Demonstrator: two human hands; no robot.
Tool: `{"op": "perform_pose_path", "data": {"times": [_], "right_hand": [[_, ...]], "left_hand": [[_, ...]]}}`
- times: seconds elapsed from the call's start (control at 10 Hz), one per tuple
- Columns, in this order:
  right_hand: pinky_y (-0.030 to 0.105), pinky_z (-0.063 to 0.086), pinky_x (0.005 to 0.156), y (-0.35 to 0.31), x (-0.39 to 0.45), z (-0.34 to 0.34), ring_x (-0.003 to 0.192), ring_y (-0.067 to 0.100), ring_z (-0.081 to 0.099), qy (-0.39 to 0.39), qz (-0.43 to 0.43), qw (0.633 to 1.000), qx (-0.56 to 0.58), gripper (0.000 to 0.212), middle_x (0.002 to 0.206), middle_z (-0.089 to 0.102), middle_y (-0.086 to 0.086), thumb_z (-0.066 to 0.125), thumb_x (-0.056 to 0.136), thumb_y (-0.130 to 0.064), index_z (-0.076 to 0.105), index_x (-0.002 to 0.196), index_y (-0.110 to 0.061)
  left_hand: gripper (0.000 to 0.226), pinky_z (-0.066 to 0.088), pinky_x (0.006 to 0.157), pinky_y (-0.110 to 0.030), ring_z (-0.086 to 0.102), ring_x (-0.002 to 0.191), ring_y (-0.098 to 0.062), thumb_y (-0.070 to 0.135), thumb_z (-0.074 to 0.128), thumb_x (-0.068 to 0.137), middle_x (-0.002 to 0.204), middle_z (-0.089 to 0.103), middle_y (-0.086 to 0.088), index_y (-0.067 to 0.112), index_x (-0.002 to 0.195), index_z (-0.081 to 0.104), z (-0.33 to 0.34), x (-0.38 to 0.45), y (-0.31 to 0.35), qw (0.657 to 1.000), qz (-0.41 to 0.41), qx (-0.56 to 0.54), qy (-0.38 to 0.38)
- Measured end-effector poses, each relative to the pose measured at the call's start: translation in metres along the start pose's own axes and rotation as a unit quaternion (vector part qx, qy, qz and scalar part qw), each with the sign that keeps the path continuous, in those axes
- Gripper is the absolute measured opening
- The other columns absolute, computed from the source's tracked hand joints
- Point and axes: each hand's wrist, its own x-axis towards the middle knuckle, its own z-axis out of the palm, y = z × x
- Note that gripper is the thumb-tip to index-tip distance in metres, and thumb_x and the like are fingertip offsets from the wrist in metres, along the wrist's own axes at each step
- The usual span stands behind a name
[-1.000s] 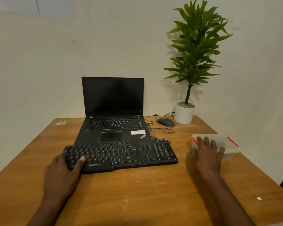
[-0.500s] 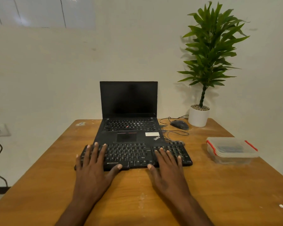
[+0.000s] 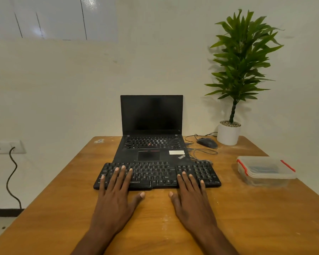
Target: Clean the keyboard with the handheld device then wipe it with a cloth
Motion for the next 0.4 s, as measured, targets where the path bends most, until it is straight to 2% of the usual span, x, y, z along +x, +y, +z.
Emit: {"op": "perform_pose_path", "data": {"times": [0.2,0.3,0.4], "right_hand": [[0.039,-0.019,0.120,-0.003,0.002,-0.001,0.152,0.005,-0.014,0.033,-0.015,0.999,0.030,0.069,0.169,-0.002,-0.012,0.015,0.103,-0.062,0.005,0.162,-0.027],[0.035,-0.016,0.122,-0.011,0.006,-0.005,0.152,0.002,-0.014,0.052,-0.026,0.998,0.038,0.067,0.168,0.001,-0.013,0.010,0.104,-0.062,0.007,0.161,-0.028],[0.032,-0.012,0.125,-0.019,0.018,-0.017,0.151,0.001,-0.015,0.050,-0.052,0.997,0.033,0.065,0.168,0.000,-0.013,0.008,0.105,-0.059,0.006,0.161,-0.027]], "left_hand": [[0.071,-0.012,0.126,-0.040,-0.014,0.155,-0.004,0.075,0.007,0.100,0.169,-0.002,0.012,0.038,0.160,0.004,-0.006,0.002,0.016,0.999,0.026,-0.037,0.029],[0.069,-0.009,0.126,-0.038,-0.011,0.156,-0.005,0.069,0.011,0.103,0.170,0.001,0.010,0.034,0.162,0.007,-0.008,0.007,0.033,0.998,0.039,-0.030,0.050],[0.067,-0.007,0.126,-0.037,-0.015,0.155,-0.003,0.066,0.009,0.104,0.170,-0.004,0.010,0.032,0.162,0.000,-0.012,0.023,0.045,0.997,0.056,-0.034,0.047]]}}
